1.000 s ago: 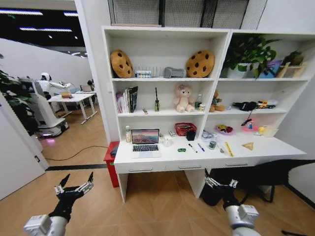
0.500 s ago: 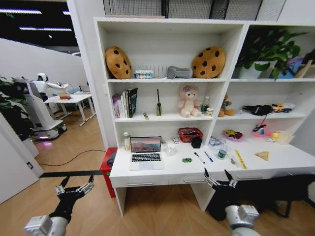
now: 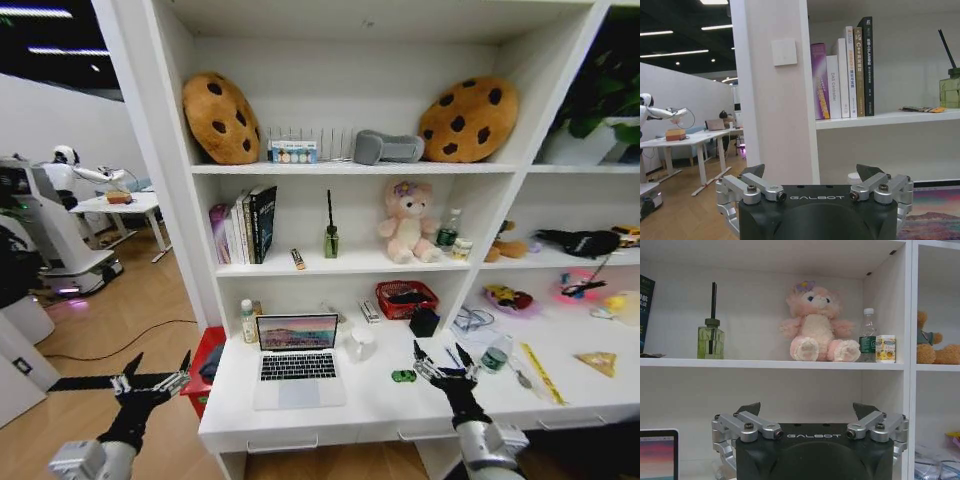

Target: Organize the objects on the table.

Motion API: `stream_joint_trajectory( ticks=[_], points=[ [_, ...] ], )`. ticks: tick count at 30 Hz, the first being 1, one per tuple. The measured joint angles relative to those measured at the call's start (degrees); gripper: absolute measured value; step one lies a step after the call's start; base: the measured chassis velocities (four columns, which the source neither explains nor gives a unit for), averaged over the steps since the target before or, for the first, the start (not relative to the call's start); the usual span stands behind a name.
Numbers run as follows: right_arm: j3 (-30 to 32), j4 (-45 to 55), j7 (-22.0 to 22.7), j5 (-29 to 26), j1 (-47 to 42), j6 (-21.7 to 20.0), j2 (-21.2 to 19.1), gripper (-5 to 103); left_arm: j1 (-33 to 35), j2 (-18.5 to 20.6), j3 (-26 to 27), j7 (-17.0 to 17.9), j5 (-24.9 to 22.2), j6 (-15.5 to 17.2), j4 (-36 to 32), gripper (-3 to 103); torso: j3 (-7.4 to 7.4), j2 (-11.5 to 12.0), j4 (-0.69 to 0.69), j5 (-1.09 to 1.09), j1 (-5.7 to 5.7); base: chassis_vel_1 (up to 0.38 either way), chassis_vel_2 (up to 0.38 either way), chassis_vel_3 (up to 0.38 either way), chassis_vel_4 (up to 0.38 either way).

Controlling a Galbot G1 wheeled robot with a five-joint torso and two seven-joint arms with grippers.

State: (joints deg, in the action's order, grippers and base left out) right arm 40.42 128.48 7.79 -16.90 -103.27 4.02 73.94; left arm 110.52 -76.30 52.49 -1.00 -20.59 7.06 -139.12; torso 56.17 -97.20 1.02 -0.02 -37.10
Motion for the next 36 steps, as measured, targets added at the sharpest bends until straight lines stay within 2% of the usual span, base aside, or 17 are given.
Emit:
stream_joint_trajectory(
  ticks=[5, 7, 8, 9, 10, 13, 14, 15, 16, 17, 20, 21, 23, 29, 32, 34, 36],
  points=[
    [0.54, 0.16, -0.09, -0.06, -0.2, -1.1, -0.44, 100, -0.05, 2.11, -0.63, -0.78, -0.51, 0.77, 0.79, 100, -0.03, -0.02, -0.01, 0.01, 0.1, -0.004, 0.024, 0.011, -0.007],
    [0.93, -0.57, -0.06, -1.07, -0.07, -1.91, -1.41, 100, -0.64, 5.56, -1.06, -0.66, -4.03, 2.14, 1.48, 100, -0.04, -0.04, -0.03, 0.03, 0.14, 0.057, -0.069, -0.084, 0.029],
    [0.93, -0.57, -0.06, -1.07, -0.07, -1.91, -1.41, 100, -0.64, 5.56, -1.06, -0.66, -4.03, 2.14, 1.48, 100, -0.04, -0.04, -0.03, 0.03, 0.14, 0.07, -0.067, -0.084, 0.029],
    [1.46, -0.93, -0.07, -1.6, -0.49, -2.18, -1.64, 100, -2.31, 9.23, -1.18, 0.5, -7.78, 3.44, 2.4, 100, -0.04, -0.04, -0.03, 0.03, 0.14, 0.038, -0.049, -0.044, 0.067],
    [1.46, -0.93, -0.07, -1.6, -0.49, -2.18, -1.64, 100, -2.31, 9.23, -1.18, 0.5, -7.78, 3.44, 2.4, 100, -0.04, -0.04, -0.03, 0.03, 0.14, 0.038, -0.049, -0.044, 0.067],
    [2.39, -1.59, 0.04, -2.11, -1.98, -2.25, -1.67, 100, -7.45, 18.01, -1.46, 2.61, -14.65, 4.95, 6.71, 103, -0.04, -0.02, 0.02, 0.01, 0.12, 0.013, -0.01, -0.01, 0.019],
    [2.39, -1.59, 0.04, -2.11, -1.98, -2.25, -1.67, 100, -7.45, 18.01, -1.46, 2.61, -14.65, 4.95, 6.71, 103, -0.04, -0.02, 0.02, 0.01, 0.12, 0.0, 0.0, 0.0, 0.0],
    [2.47, -1.69, 0.08, -2.08, -2.18, -2.25, -1.62, 100, -8.81, 20.01, -1.78, 2.9, -15.8, 5.02, 8.0, 101, -0.03, 0.0, 0.01, 0.01, 0.09, 0.0, 0.0, 0.0, 0.0],
    [2.54, -1.9, 0.18, -1.99, -2.49, -2.25, -1.52, 100, -11.65, 24.18, -3.23, 3.37, -18.22, 5.07, 10.29, 100, -0.03, 0.01, 0.02, 0.0, 0.06, 0.0, 0.0, 0.0, 0.0],
    [2.54, -1.9, 0.18, -1.99, -2.49, -2.25, -1.52, 100, -11.65, 24.18, -3.23, 3.37, -18.22, 5.07, 10.29, 100, -0.03, 0.01, 0.02, 0.0, 0.06, 0.0, 0.0, 0.0, 0.0],
    [2.11, -2.35, 0.62, -1.71, -2.41, -2.7, -1.59, 100, -16.17, 30.87, -7.63, 4.17, -21.32, 5.62, 12.27, 98, -0.02, 0.02, 0.0, 0.02, 0.05, 0.0, 0.0, 0.0, 0.0],
    [2.11, -2.35, 0.62, -1.71, -2.41, -2.7, -1.59, 100, -16.17, 30.87, -7.63, 4.17, -21.32, 5.62, 12.27, 98, -0.02, 0.02, 0.0, 0.02, 0.05, 0.0, 0.0, 0.0, 0.0],
    [1.8, -2.54, 0.88, -1.74, -2.11, -3.55, -1.65, 100, -18.77, 35.15, -12.68, 4.21, -21.49, 5.86, 13.43, 99, -0.02, 0.02, -0.01, 0.02, 0.05, 0.0, 0.0, 0.0, 0.0],
    [1.85, -3.07, 1.1, -1.9, -2.04, -4.1, -1.66, 100, -23.52, 39.46, -20.01, 3.5, -21.8, 5.87, 15.9, 98, -0.03, 0.02, -0.02, 0.02, 0.07, 0.0, 0.0, 0.0, 0.0],
    [2.85, -4.12, 1.12, -2.01, -2.56, -4.07, -1.93, 100, -31.1, 42.74, -26.23, 2.37, -24.08, 5.86, 19.34, 98, -0.03, 0.02, -0.01, 0.02, 0.07, 0.0, 0.0, 0.0, 0.0],
    [2.99, -4.37, 1.12, -2.0, -2.67, -4.03, -1.95, 100, -33.25, 43.31, -27.65, 2.01, -24.64, 5.86, 19.97, 98, -0.03, 0.02, -0.01, 0.01, 0.07, 0.0, 0.0, 0.0, 0.0],
    [3.35, -5.07, 1.27, -2.01, -3.05, -3.91, -1.85, 100, -40.47, 44.57, -32.91, 1.12, -26.04, 5.86, 21.9, 98, -0.03, 0.02, 0.0, 0.03, 0.07, 0.0, 0.0, 0.0, 0.0]
  ],
)
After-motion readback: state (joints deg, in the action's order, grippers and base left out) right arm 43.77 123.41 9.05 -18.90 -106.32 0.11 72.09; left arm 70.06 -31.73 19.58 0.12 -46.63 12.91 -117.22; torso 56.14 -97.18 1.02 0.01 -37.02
